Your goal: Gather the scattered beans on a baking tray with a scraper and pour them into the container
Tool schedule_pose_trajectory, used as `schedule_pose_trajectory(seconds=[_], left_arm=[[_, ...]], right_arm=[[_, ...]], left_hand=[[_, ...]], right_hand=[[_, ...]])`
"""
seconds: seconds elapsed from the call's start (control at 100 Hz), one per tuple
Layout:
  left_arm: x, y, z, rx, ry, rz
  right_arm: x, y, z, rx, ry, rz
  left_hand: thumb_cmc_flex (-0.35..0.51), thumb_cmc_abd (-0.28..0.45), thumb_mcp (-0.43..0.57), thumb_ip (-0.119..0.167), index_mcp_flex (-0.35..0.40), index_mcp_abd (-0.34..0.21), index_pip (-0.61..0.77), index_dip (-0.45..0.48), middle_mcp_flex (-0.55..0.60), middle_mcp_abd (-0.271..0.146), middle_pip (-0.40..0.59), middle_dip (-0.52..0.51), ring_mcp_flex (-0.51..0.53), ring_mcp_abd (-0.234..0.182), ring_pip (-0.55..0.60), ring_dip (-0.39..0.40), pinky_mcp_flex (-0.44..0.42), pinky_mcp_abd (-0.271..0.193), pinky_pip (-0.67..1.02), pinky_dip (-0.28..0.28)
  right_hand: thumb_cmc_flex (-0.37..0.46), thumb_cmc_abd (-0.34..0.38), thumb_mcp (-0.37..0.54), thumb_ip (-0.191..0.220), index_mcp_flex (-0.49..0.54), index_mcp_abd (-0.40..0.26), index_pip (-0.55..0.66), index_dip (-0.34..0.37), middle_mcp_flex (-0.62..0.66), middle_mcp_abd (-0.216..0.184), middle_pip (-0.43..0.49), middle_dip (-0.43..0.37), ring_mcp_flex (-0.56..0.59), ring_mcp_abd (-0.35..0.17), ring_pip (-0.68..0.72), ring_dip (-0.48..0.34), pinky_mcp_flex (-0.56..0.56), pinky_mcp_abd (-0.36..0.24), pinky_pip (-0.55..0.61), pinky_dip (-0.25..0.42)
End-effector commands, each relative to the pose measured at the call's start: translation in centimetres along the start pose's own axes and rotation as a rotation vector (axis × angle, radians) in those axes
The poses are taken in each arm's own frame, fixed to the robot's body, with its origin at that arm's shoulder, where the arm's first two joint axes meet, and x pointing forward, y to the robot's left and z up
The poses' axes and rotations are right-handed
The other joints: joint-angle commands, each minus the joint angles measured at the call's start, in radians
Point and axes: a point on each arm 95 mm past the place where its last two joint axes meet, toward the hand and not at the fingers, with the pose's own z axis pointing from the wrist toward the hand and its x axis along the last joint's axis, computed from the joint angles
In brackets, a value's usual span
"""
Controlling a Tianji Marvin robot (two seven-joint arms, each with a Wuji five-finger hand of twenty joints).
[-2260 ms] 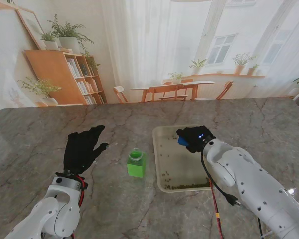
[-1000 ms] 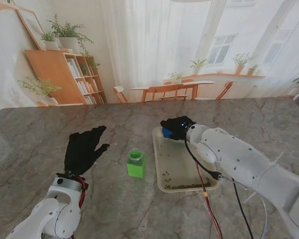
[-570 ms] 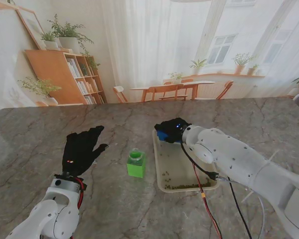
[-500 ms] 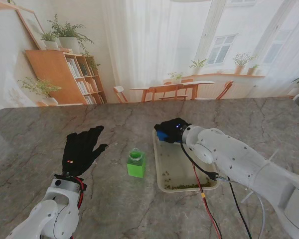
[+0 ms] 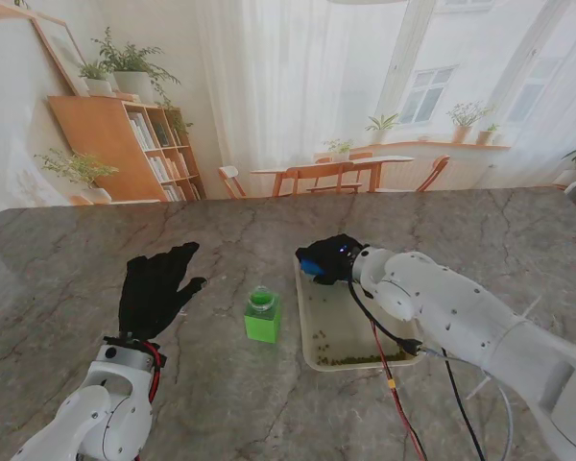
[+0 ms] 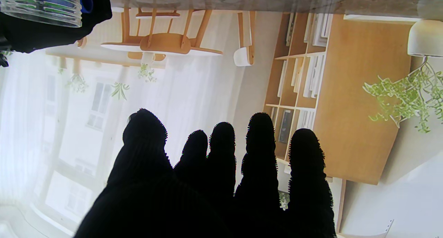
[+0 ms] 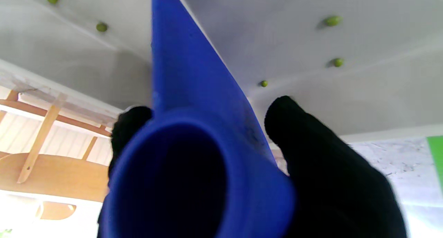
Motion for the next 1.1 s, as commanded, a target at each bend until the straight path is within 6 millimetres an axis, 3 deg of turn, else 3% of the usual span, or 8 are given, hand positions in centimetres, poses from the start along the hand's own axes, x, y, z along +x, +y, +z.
schedule_pose_trajectory(seconds=[0.0, 0.24, 1.09], left_arm=[[0.2, 0.1, -0.3, -0.001, -0.002, -0.004], [0.2, 0.1, -0.3, -0.001, -0.002, -0.004], [-0.1, -0.2, -0.8, 0.025, -0.017, -0.002]], right_arm=[[0.4, -1.4, -0.5, 0.046, 0.013, 0.013], [0.7, -2.1, -1.6, 0.061, 0.02, 0.04], [4.8, -4.3, -5.6, 0.056, 0.111, 0.132]], left_hand=[[-0.01, 0.069, 0.008, 0.096, 0.019, 0.007, 0.006, 0.002, 0.005, -0.001, -0.012, -0.003, 0.016, 0.006, 0.005, 0.011, -0.009, 0.025, -0.022, 0.028], [-0.01, 0.069, 0.007, 0.096, 0.019, 0.007, 0.006, 0.002, 0.006, 0.001, -0.012, -0.003, 0.016, 0.008, 0.005, 0.011, -0.008, 0.025, -0.023, 0.028], [-0.011, 0.069, 0.007, 0.096, 0.02, 0.007, 0.006, 0.002, 0.005, 0.001, -0.012, -0.003, 0.016, 0.008, 0.007, 0.012, -0.008, 0.026, -0.022, 0.029]], right_hand=[[0.005, 0.005, 0.031, 0.017, 0.036, -0.045, 0.036, 0.003, 0.016, -0.004, -0.016, -0.018, 0.024, -0.005, -0.095, -0.053, -0.009, 0.038, -0.019, -0.026], [-0.024, 0.013, 0.017, 0.019, 0.071, -0.063, 0.052, 0.014, 0.055, -0.017, -0.013, -0.029, 0.053, 0.017, -0.131, -0.069, 0.007, 0.046, -0.014, -0.037], [-0.021, 0.011, 0.009, 0.022, 0.145, -0.117, 0.077, 0.016, 0.148, -0.062, 0.011, -0.038, 0.168, -0.09, -0.04, -0.05, 0.142, -0.026, 0.071, -0.049]])
